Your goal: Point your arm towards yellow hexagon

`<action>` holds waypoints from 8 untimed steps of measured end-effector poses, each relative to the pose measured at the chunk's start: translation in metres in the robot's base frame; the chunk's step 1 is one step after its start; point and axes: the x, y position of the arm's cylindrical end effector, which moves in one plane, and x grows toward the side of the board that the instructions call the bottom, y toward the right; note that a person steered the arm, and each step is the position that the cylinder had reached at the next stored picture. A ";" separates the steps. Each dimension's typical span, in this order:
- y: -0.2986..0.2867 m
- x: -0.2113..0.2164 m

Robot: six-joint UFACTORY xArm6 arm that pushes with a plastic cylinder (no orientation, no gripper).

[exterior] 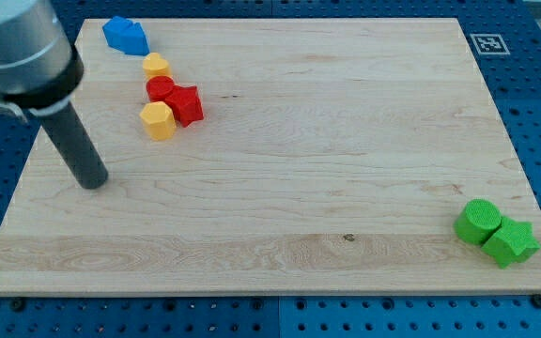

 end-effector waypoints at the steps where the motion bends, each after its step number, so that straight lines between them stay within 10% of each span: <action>1: -0.024 -0.037; 8: 0.032 -0.105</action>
